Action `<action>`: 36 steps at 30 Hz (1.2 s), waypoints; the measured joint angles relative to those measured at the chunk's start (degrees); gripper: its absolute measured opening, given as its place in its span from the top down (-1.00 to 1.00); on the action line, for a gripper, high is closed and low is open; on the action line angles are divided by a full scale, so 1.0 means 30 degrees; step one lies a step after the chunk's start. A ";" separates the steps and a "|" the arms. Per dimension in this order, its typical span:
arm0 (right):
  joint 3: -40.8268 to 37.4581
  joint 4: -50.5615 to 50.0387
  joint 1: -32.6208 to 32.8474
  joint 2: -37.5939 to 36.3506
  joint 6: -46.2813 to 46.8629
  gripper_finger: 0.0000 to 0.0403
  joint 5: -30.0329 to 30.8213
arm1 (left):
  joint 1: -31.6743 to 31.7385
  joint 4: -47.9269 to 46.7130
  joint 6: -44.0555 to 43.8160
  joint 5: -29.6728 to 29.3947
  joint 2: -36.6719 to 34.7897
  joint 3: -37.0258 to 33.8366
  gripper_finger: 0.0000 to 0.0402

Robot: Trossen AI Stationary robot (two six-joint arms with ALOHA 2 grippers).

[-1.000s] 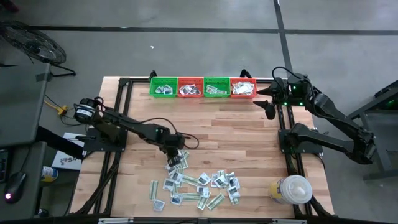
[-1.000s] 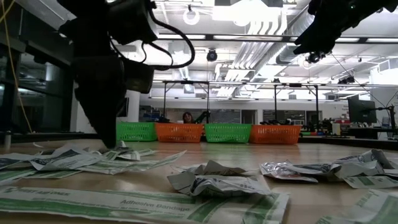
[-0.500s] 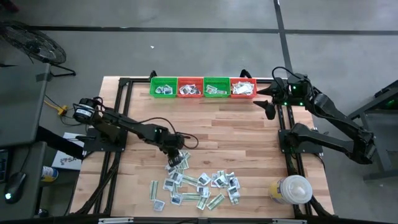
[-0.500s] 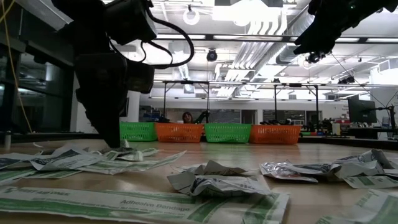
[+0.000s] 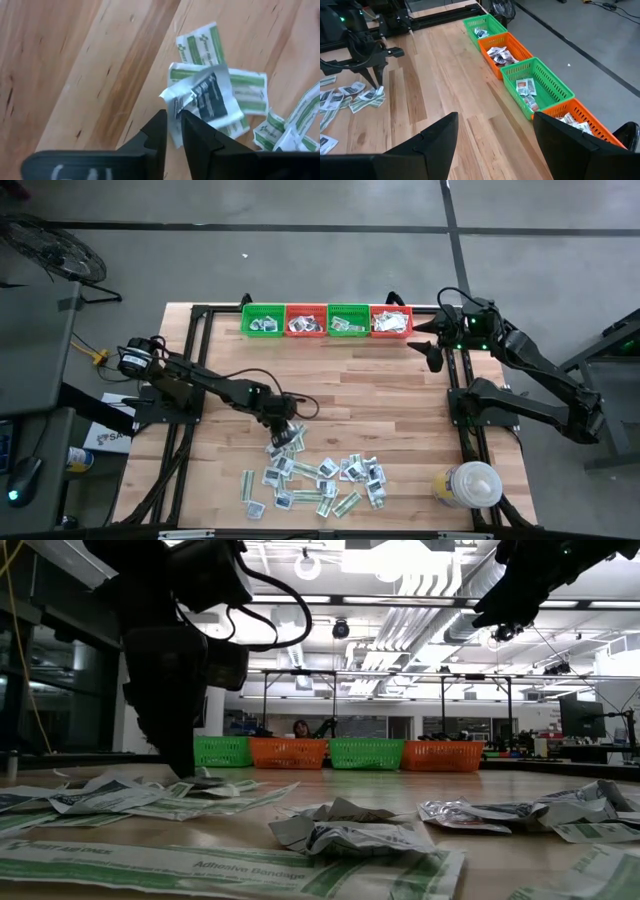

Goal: Pick & Place First Aid Supplies
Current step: Put the gray towelette pack in the left orange bin

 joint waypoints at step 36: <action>-0.0022 0.0338 -0.0012 0.0000 0.0058 -0.25 0.0062 | 0.0806 -0.0967 0.0254 -0.4938 -0.4947 0.1631 1.00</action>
